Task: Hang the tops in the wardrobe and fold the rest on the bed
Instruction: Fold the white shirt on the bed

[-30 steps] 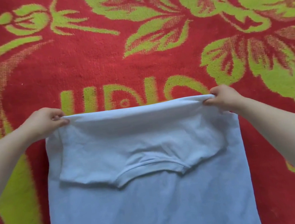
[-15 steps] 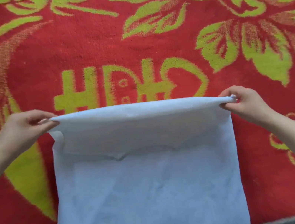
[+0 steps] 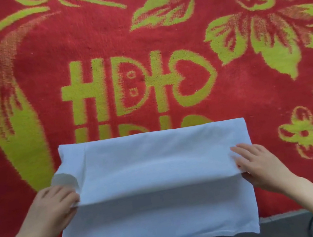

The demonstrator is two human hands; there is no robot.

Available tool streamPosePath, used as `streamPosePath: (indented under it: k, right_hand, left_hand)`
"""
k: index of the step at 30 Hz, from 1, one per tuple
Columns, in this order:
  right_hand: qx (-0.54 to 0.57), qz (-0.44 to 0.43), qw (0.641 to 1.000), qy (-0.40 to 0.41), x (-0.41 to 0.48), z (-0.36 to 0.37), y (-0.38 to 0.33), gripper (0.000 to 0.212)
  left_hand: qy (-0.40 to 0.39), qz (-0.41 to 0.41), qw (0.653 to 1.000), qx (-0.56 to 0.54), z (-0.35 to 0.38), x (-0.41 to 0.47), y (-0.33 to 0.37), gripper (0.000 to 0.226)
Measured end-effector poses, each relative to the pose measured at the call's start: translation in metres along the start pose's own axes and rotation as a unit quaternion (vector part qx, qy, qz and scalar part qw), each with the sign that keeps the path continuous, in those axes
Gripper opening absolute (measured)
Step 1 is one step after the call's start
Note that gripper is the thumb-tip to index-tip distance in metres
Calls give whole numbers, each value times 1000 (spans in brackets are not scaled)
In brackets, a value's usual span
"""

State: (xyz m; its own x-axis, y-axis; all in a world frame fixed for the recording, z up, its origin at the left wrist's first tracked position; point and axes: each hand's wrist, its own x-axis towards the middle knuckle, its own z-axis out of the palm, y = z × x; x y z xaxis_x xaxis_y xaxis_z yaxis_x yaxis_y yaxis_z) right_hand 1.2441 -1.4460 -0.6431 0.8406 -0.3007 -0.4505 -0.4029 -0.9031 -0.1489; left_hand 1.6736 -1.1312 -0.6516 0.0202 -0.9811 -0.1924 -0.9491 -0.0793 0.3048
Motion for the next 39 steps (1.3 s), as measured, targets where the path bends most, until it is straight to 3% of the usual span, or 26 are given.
streamPosePath:
  k: [2,5,8,11,13,15,17,19,22,23,26,29,30,31,34,36,39]
  right_hand:
    - [-5,23,994,-109,0,20,-5,71]
    - [-39,24,993,-112,8,23,-9,44]
    - [-3,81,997,6,29,6,-11,34]
    - [14,165,985,55,52,-10,-13,22]
    - [36,201,978,33,64,-16,-16,33]
    - [62,231,971,21,75,-18,-22,36]
    - [60,253,966,5,82,-18,-27,42]
    - [55,274,960,-30,84,-17,-29,48]
    - [78,294,949,-89,83,-11,-28,55]
    - [88,298,945,-98,82,-9,-27,56]
    - [106,299,941,-116,80,-5,-24,58]
    - [138,306,933,-128,80,-7,-23,58]
    - [144,309,931,-130,82,-9,-23,57]
    - [148,311,930,-130,83,-11,-24,56]
    - [139,309,934,-117,90,-18,-24,48]
    - [124,306,939,-99,94,-22,-25,44]
    - [122,308,939,-93,94,-23,-25,45]
  left_hand:
    - [-91,-17,994,57,20,-3,3,22]
    - [-156,-68,982,83,27,11,3,36]
    - [-9,-114,991,67,7,48,11,46]
    - [104,-188,974,77,-8,79,15,45]
    - [63,-282,955,71,-6,92,14,37]
    - [-43,-446,894,14,2,95,8,42]
    - [-101,-514,850,-49,8,91,1,32]
    - [-76,-527,841,-97,14,81,-7,15]
    - [39,-521,824,-220,10,69,-22,26]
    - [92,-535,789,-288,5,65,-28,25]
    - [183,-607,620,-462,-10,47,-48,22]
    - [112,-662,555,-491,-1,31,-51,21]
    - [93,-672,551,-485,2,32,-48,20]
    - [96,-670,569,-467,6,35,-47,25]
    - [138,-609,665,-410,4,65,-44,33]
    - [123,-575,715,-378,3,85,-45,34]
    - [86,-573,753,-313,5,101,-50,29]
